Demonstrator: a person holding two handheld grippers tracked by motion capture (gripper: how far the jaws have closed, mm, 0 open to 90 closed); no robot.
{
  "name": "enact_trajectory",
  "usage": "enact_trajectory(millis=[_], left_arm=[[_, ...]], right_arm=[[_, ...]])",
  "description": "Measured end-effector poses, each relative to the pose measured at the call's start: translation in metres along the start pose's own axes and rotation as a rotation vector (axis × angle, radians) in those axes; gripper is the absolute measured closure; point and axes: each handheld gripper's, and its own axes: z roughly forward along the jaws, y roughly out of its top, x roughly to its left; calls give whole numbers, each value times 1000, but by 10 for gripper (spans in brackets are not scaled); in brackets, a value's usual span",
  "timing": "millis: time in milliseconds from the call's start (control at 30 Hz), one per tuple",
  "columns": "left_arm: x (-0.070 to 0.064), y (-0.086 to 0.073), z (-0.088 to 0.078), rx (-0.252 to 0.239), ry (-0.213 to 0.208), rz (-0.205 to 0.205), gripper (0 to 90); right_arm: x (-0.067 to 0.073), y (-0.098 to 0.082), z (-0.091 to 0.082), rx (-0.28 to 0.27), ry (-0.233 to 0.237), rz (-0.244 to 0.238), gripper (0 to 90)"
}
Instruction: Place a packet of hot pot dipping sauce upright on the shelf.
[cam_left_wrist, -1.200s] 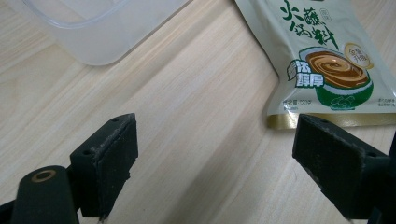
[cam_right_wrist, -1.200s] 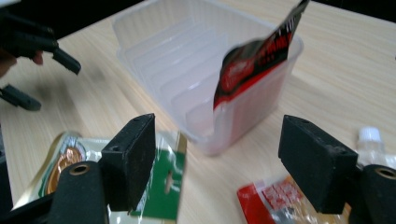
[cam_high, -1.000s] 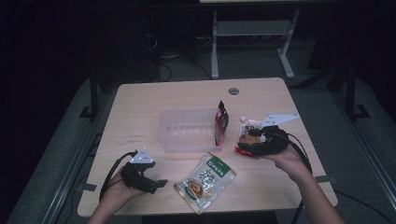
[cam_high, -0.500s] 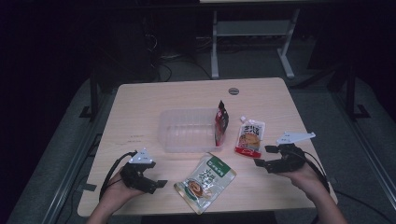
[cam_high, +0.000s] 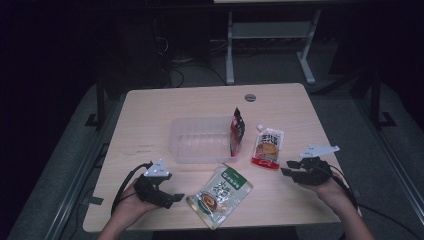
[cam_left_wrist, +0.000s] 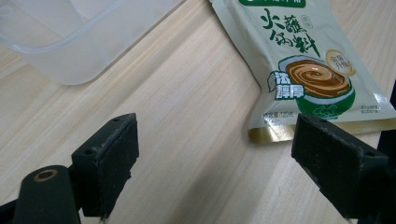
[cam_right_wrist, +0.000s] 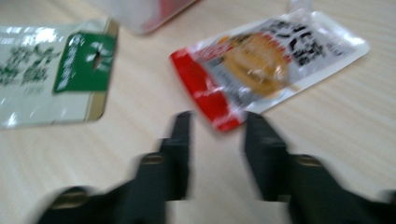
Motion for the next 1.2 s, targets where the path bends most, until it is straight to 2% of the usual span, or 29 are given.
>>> enact_trajectory(millis=[100, 167, 300, 333, 433, 633, 767, 833, 967, 1000, 1067, 1200], left_arm=[[0, 0, 1, -6, 1, -12, 145], [-1, -1, 1, -12, -5, -28, 146], [0, -1, 1, -20, -5, -23, 149], [-1, -2, 1, -16, 2, -9, 167], [-2, -2, 1, -16, 15, -1, 170], [1, -4, 1, -32, 6, -25, 162], [0, -4, 0, -47, 6, -27, 162], [0, -4, -1, -54, 5, -29, 162], [1, -3, -1, -51, 17, -33, 146], [1, -2, -1, -53, 18, -31, 146], [1, -2, -1, -51, 14, -29, 143], [0, -3, 0, -51, 8, -28, 143]], right_arm=[[-7, 7, 7, -18, 2, 19, 841], [-8, 10, 10, -19, -4, 9, 896], [-11, 17, 16, -29, -9, -5, 897], [-13, 19, 18, -36, -3, -2, 897], [-16, 25, 25, -37, -2, 2, 897], [-24, 38, 45, -36, -10, 11, 897], [-29, 45, 59, -21, -9, 18, 898], [-30, 47, 65, 12, -21, 14, 898], [-34, 52, 73, 12, -34, 19, 898], [-35, 53, 75, 14, -30, 33, 898], [-37, 53, 80, 39, -45, 23, 898], [-36, 50, 84, 69, -44, 7, 898]])
